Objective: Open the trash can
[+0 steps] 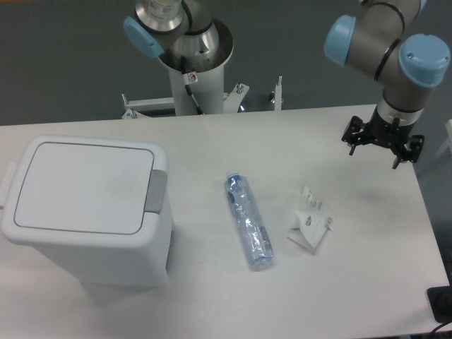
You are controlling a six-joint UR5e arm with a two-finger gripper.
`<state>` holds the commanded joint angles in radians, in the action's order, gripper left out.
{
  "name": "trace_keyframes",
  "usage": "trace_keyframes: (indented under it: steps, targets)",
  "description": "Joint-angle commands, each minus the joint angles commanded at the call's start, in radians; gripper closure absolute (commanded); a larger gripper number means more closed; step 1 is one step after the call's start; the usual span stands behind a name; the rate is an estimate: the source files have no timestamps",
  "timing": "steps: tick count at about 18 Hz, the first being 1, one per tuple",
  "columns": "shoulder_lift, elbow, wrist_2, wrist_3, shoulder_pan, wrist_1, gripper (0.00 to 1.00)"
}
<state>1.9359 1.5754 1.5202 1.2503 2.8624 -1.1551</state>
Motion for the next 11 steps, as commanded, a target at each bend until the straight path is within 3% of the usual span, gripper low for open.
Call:
trace_keyframes:
  steps: [7,11]
  targets:
    - [-0.017,0.009,-0.129,-0.147,-0.023,-0.009,0.0]
    - [-0.031,-0.009,-0.311,-0.331,-0.023,-0.011,0.0]
